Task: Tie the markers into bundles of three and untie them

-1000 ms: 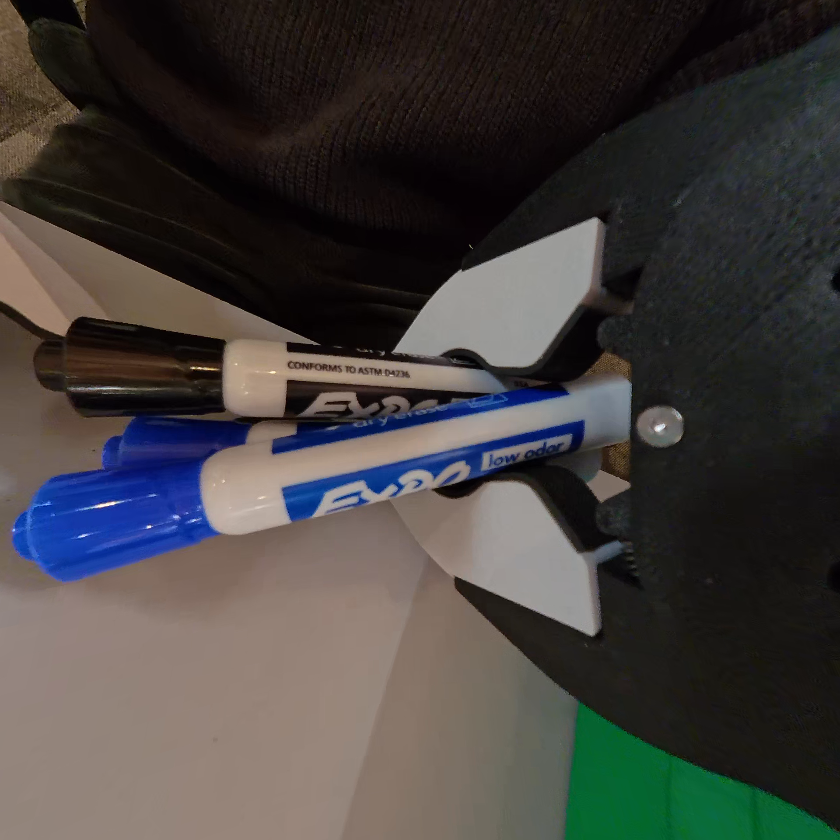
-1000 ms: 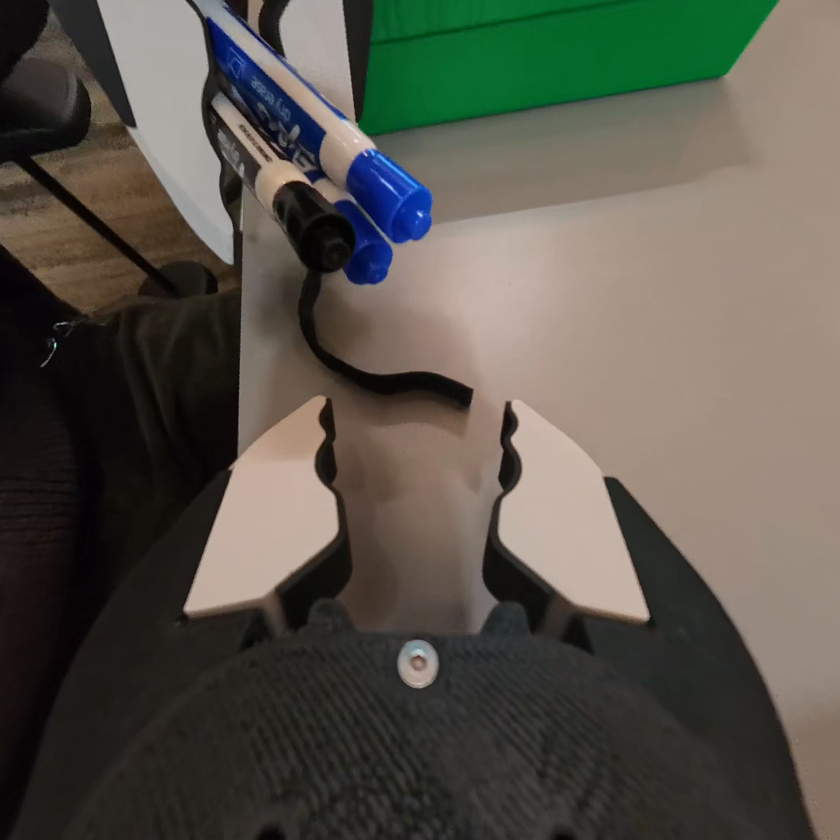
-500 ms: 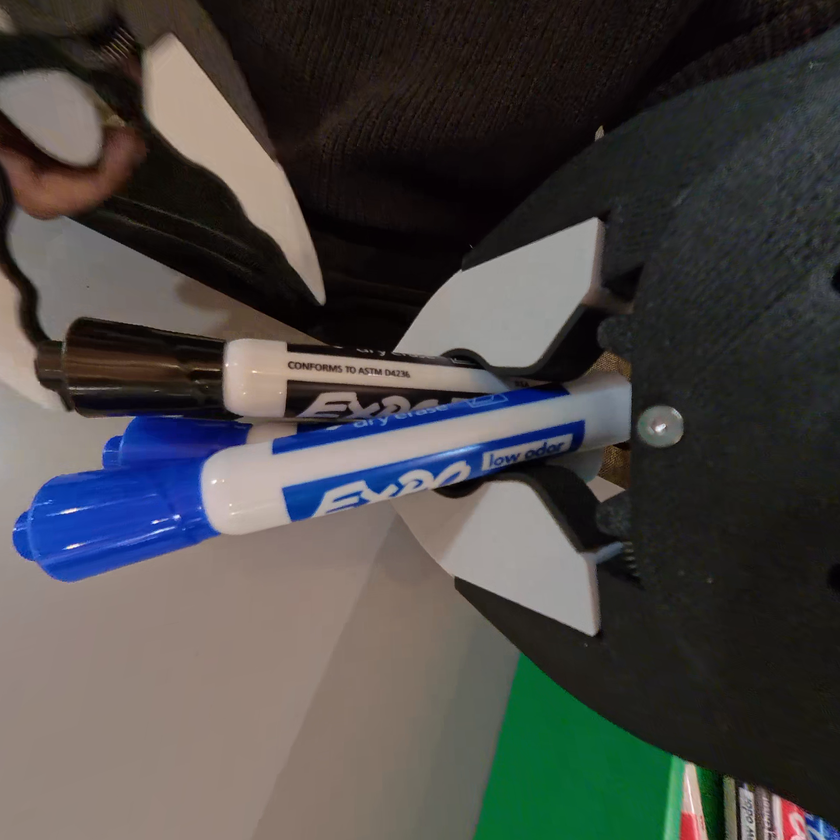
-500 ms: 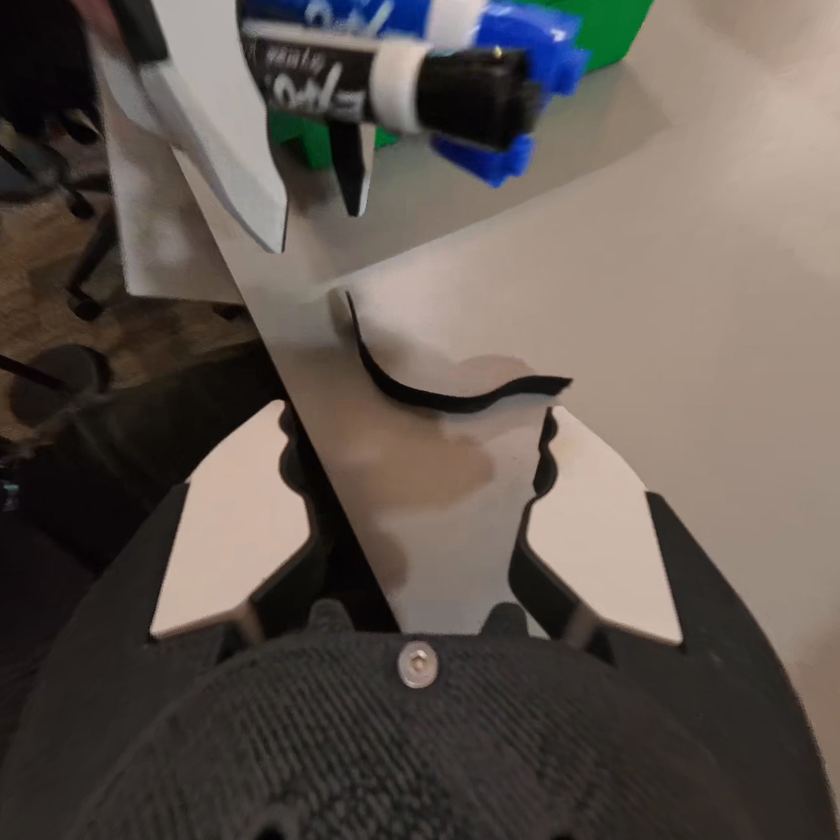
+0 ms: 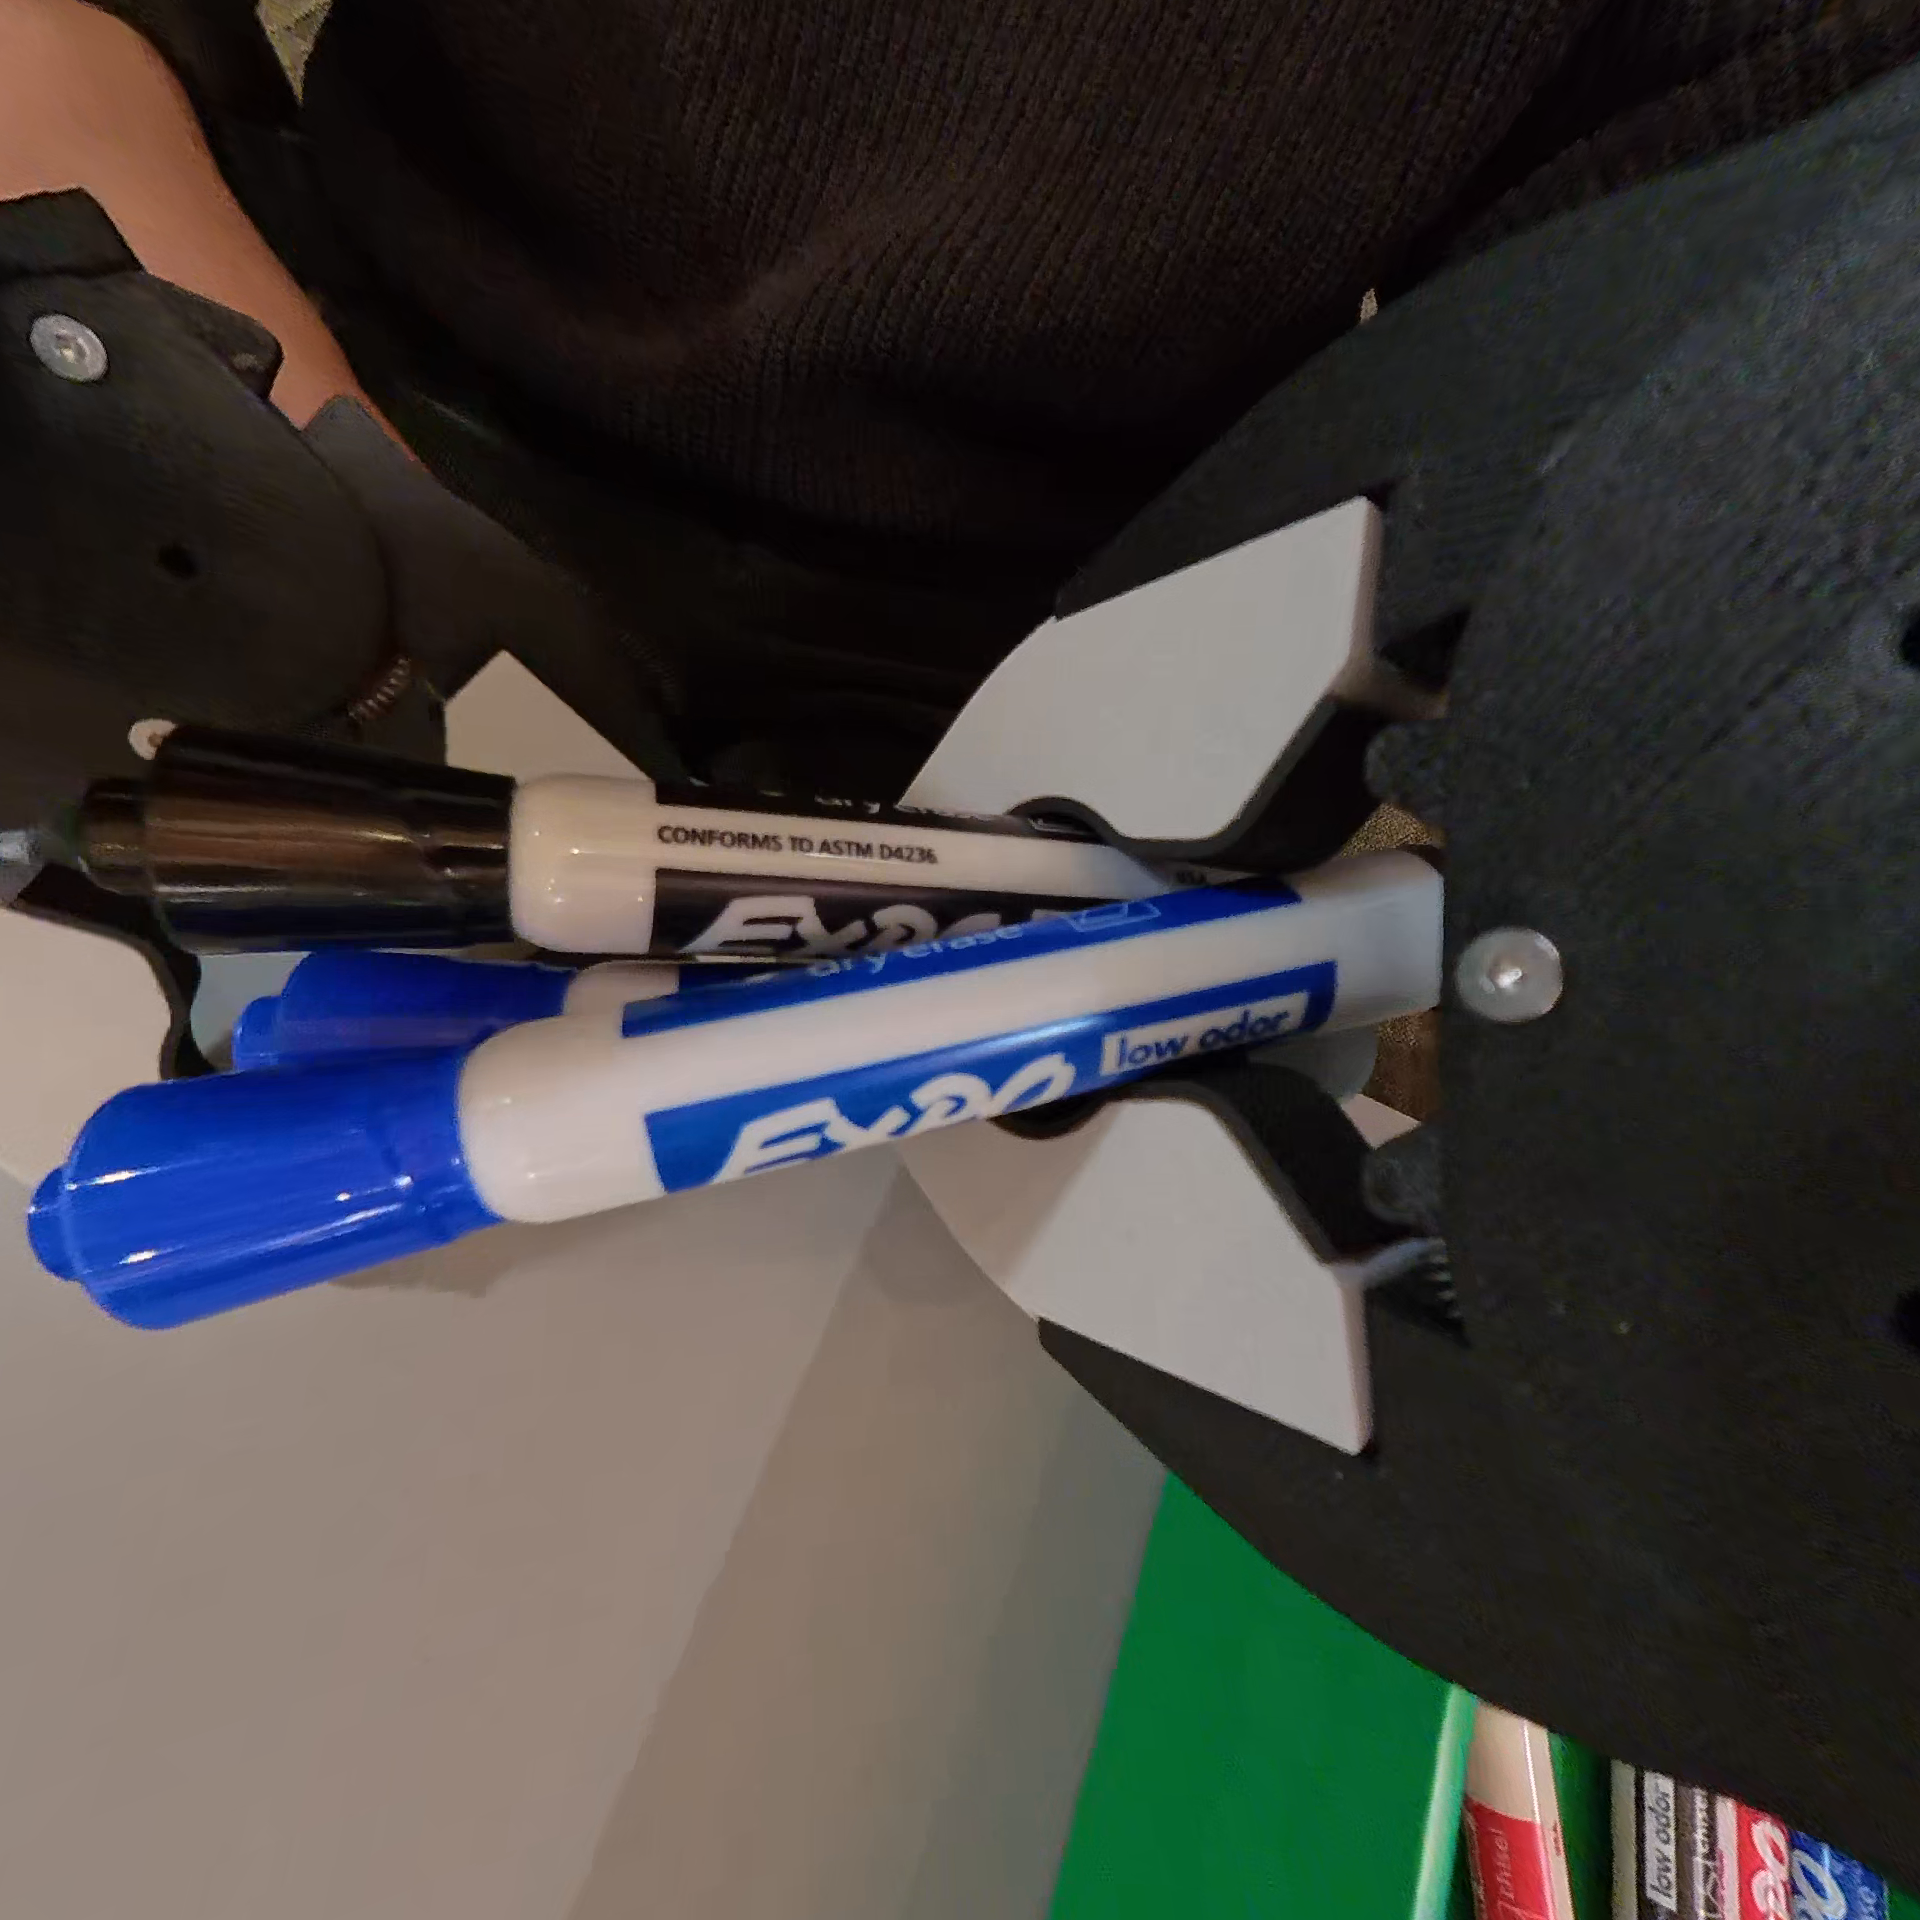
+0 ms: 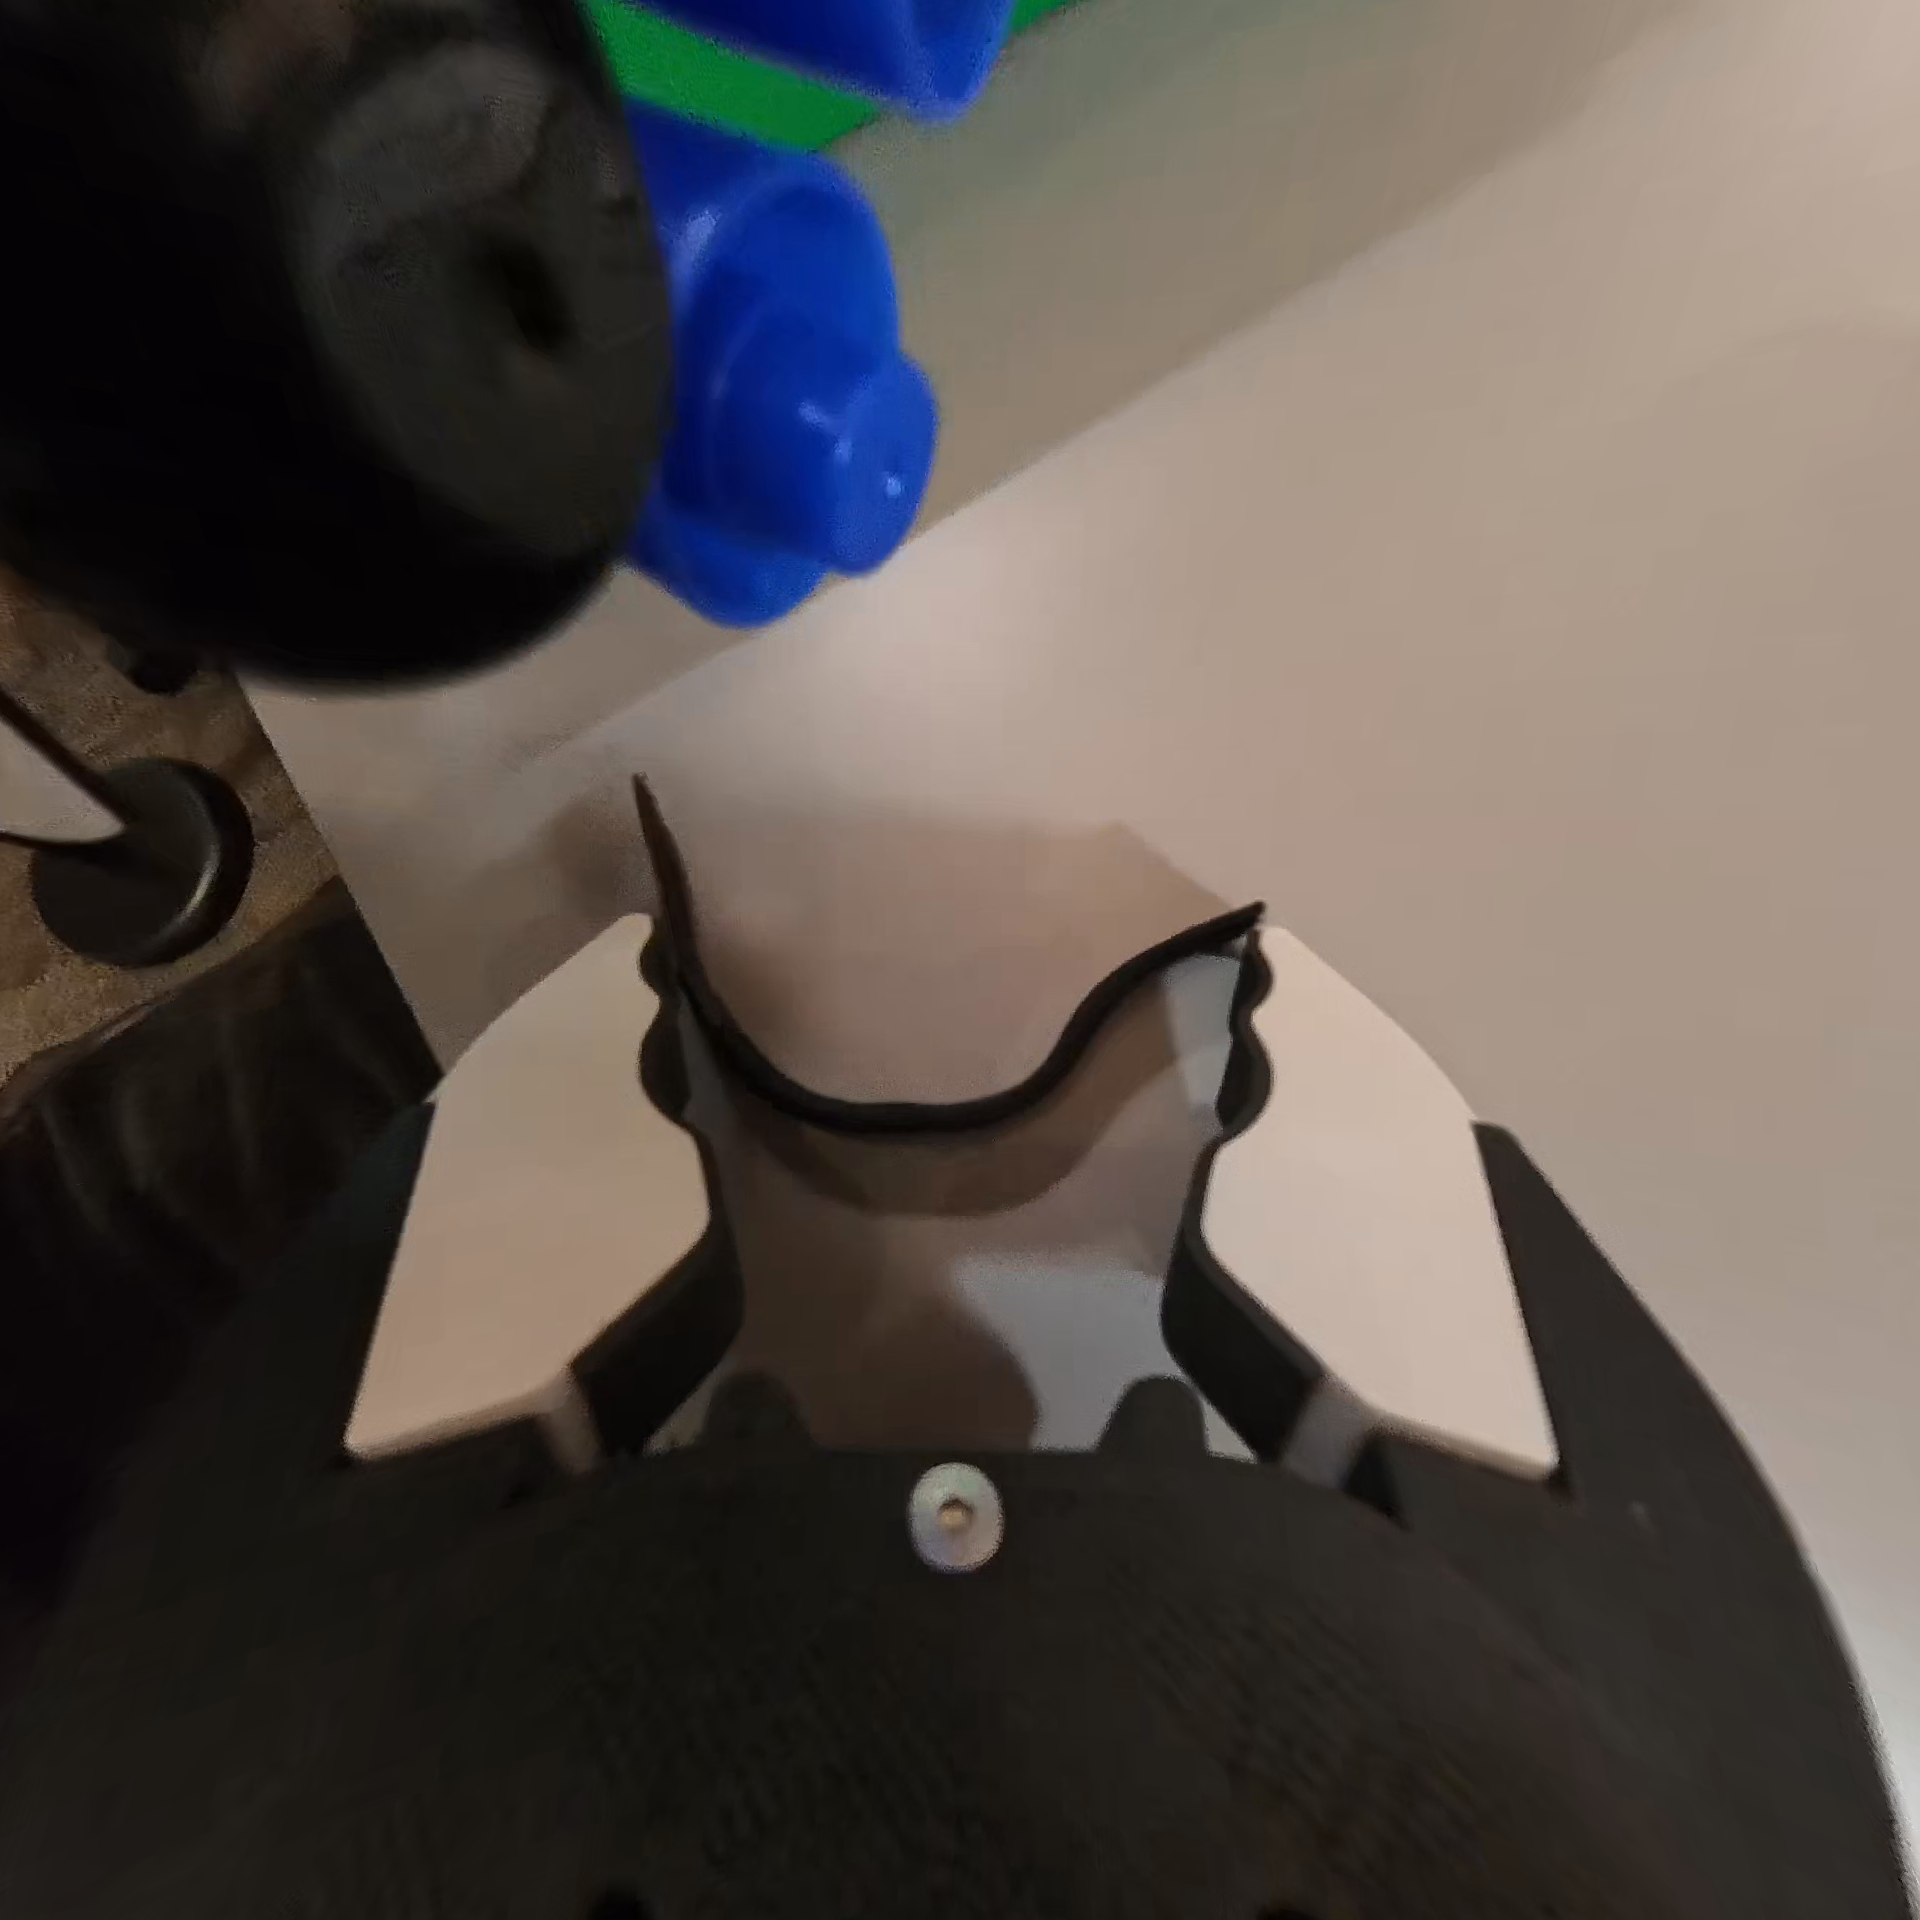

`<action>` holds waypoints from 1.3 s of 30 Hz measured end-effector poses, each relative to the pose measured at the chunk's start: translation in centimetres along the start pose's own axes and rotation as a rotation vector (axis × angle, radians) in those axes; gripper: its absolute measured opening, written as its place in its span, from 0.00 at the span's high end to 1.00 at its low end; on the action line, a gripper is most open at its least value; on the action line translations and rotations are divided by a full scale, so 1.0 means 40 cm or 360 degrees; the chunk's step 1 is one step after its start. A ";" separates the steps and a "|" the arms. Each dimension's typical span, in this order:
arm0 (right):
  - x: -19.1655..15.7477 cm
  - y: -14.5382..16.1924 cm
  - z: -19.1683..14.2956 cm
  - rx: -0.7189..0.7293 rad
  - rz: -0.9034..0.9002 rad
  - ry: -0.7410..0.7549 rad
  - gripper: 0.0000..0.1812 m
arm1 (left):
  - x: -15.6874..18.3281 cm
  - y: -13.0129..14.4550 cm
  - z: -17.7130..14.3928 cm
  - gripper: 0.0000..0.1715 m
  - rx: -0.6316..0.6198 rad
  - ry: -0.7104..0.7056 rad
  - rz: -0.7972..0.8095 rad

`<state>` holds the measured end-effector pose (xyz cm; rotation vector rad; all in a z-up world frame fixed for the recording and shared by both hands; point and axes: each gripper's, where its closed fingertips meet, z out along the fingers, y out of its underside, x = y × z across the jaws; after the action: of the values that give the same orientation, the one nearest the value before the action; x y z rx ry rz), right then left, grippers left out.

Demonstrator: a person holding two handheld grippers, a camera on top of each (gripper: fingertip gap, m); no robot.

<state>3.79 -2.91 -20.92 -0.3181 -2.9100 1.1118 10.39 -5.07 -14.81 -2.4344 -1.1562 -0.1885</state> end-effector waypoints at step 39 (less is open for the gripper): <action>-0.055 -0.113 -0.199 0.0748 0.0011 -0.0844 0.71 | -0.021 0.015 -0.004 0.74 0.0038 0.0032 -0.0055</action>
<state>5.74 -1.37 -11.86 -0.0187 -2.8938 2.0971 10.31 -6.07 -15.11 -2.3873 -1.1855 -0.2081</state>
